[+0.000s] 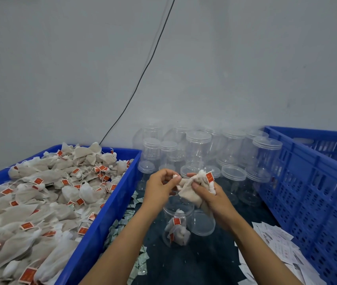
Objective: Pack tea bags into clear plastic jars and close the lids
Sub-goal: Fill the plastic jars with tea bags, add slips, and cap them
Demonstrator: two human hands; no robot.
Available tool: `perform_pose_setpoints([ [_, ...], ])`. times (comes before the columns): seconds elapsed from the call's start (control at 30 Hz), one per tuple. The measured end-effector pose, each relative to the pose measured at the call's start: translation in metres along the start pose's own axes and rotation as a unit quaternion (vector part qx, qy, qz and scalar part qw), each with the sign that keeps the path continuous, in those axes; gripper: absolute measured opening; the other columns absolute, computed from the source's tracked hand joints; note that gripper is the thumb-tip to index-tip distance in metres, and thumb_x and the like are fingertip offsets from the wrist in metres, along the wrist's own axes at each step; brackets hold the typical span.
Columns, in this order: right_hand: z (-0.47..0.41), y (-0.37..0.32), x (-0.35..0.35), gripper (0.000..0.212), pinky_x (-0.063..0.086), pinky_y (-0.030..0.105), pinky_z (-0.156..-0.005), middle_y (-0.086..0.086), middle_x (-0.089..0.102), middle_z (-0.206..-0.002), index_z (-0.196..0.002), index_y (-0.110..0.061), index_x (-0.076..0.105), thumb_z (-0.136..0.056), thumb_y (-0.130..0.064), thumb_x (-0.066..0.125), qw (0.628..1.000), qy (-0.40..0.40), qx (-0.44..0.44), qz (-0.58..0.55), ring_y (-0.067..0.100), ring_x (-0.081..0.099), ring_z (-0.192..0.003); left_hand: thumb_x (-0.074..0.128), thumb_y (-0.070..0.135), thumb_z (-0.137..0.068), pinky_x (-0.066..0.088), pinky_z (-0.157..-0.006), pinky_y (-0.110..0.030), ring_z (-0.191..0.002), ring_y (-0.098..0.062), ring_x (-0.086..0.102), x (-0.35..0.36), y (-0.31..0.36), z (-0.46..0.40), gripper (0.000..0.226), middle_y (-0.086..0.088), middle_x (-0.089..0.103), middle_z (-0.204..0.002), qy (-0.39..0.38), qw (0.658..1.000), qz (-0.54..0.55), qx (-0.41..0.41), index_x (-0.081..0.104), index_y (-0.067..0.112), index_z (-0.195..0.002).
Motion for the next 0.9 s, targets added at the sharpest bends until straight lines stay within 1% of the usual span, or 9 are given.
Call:
perform_pose_setpoints([
  [0.07,0.001,-0.002,-0.008,0.024,0.055,0.035,-0.084,0.011,0.071,-0.109,-0.113,-0.016,0.067,-0.09,-0.02,0.062,0.998,0.055,0.008,0.004,0.022,0.069,-0.098,0.065,0.013,-0.09,0.053,-0.06,-0.016,-0.076,-0.014,0.068,-0.005,-0.004,-0.001,0.006,-0.002,0.071,-0.084,0.023,0.999,-0.024,0.003,0.066,0.016,-0.086],
  [0.17,0.0,-0.004,-0.019,0.013,0.054,0.022,-0.062,0.005,0.073,-0.09,-0.101,-0.015,0.066,-0.09,-0.018,0.063,0.991,0.132,0.022,0.009,0.01,0.07,-0.075,0.071,0.021,-0.086,0.054,-0.061,-0.017,-0.074,-0.014,0.068,-0.01,-0.009,0.0,0.005,0.001,0.072,-0.082,-0.02,0.995,-0.102,-0.005,0.068,0.017,-0.088],
  [0.3,-0.004,-0.01,-0.02,0.009,0.052,0.021,-0.059,0.001,0.073,-0.083,-0.095,-0.015,0.066,-0.087,-0.013,0.067,0.989,0.144,0.011,0.014,0.01,0.07,-0.073,0.067,0.04,-0.087,0.053,-0.079,-0.025,-0.083,-0.003,0.063,-0.006,-0.015,0.006,0.02,0.011,0.07,-0.092,-0.056,0.92,-0.381,0.071,0.069,0.024,-0.099],
  [0.33,-0.005,-0.011,-0.017,0.009,0.053,0.021,-0.059,0.0,0.073,-0.08,-0.093,-0.013,0.066,-0.085,-0.01,0.069,0.991,0.135,0.002,0.014,0.011,0.071,-0.072,0.061,0.041,-0.091,0.052,-0.082,-0.027,-0.087,-0.003,0.062,-0.005,-0.012,0.007,0.02,0.011,0.07,-0.097,-0.043,0.919,-0.381,0.09,0.068,0.026,-0.103],
  [0.4,-0.007,-0.014,-0.011,0.011,0.055,0.021,-0.059,0.0,0.073,-0.076,-0.088,-0.012,0.067,-0.081,-0.005,0.072,0.992,0.114,-0.015,0.046,0.011,0.071,-0.07,0.053,0.04,-0.095,0.053,-0.087,-0.033,-0.094,-0.005,0.062,-0.003,-0.007,0.006,0.02,0.01,0.068,-0.104,-0.023,0.961,-0.265,0.08,0.064,0.03,-0.108],
  [0.5,-0.01,-0.014,0.001,0.016,0.059,0.033,-0.073,0.006,0.074,-0.083,-0.09,-0.01,0.068,-0.078,-0.003,0.075,0.993,0.064,-0.023,0.097,0.021,0.071,-0.08,0.059,0.048,-0.087,0.054,-0.091,-0.041,-0.101,-0.012,0.064,0.005,0.001,0.002,0.022,0.007,0.068,-0.107,-0.059,0.994,-0.093,0.018,0.063,0.033,-0.103],
  [0.6,-0.011,-0.011,0.011,0.021,0.058,0.03,-0.072,0.003,0.072,-0.083,-0.091,-0.012,0.065,-0.077,-0.001,0.076,0.991,0.033,-0.033,0.123,0.018,0.069,-0.079,0.073,0.029,-0.083,0.056,-0.088,-0.037,-0.093,-0.011,0.067,0.009,0.004,-0.002,0.015,0.005,0.072,-0.096,-0.064,0.993,-0.1,0.023,0.07,0.023,-0.096],
  [0.73,-0.01,-0.006,0.012,0.028,0.055,0.042,-0.077,0.01,0.063,-0.082,-0.091,-0.005,0.055,-0.076,-0.008,0.079,0.99,0.051,-0.013,0.134,0.02,0.061,-0.078,0.076,0.018,-0.08,0.057,-0.078,-0.027,-0.081,-0.01,0.068,0.003,0.0,-0.003,0.011,0.005,0.071,-0.081,0.005,0.99,-0.13,0.053,0.069,0.026,-0.08],
  [0.9,-0.01,-0.011,-0.004,0.019,0.043,0.024,-0.065,0.001,0.059,-0.086,-0.092,-0.013,0.055,-0.094,-0.032,0.057,0.976,0.154,0.044,0.145,0.014,0.055,-0.079,0.074,0.022,-0.083,0.057,-0.08,-0.037,-0.083,-0.013,0.066,-0.003,-0.008,-0.002,0.009,0.001,0.069,-0.085,0.022,0.988,-0.149,0.028,0.068,0.019,-0.089],
])
Point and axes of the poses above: each hand's wrist, its own z-axis away from the middle knuckle, its own x-axis out of the palm, y = z × x, the point moved 3 cm from there along -z, towards the middle knuckle
